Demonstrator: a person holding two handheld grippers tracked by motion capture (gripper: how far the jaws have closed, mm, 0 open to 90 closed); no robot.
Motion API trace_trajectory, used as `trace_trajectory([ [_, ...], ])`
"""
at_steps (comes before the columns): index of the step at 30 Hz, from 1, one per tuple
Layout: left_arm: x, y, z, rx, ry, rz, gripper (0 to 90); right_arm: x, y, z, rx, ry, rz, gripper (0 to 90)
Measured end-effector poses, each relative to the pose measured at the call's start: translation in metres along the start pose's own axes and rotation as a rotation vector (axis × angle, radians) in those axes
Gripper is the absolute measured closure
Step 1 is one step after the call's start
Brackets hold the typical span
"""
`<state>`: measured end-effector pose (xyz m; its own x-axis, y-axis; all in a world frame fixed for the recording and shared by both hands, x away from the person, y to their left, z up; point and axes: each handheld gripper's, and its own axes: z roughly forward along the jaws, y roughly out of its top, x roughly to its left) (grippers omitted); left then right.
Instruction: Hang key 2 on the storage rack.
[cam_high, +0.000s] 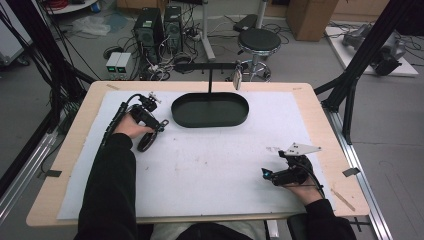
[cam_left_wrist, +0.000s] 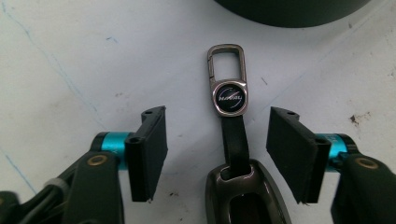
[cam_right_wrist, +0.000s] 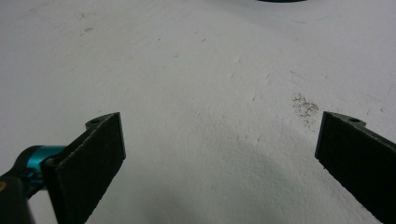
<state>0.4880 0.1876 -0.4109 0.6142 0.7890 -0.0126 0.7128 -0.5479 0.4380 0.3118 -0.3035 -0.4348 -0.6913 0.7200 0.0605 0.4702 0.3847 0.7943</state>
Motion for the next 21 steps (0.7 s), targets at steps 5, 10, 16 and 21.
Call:
trace_trajectory([
  [5, -0.003, -0.001, 0.006, 0.041, 0.002, 0.026, 50.1, -0.001, -0.001, 0.001, 0.013, -0.003, 0.012, 0.9],
  [10, -0.004, -0.003, 0.004, 0.007, -0.004, 0.005, 73.1, -0.001, -0.001, 0.001, 0.016, -0.005, 0.011, 0.9],
  [16, -0.009, -0.012, 0.002, -0.059, 0.027, 0.033, 86.0, -0.001, -0.001, -0.002, 0.002, -0.014, 0.014, 0.9],
  [21, -0.01, -0.011, 0.001, -0.058, 0.031, 0.041, 86.5, 0.0, -0.001, -0.002, -0.006, -0.015, 0.007, 0.9],
])
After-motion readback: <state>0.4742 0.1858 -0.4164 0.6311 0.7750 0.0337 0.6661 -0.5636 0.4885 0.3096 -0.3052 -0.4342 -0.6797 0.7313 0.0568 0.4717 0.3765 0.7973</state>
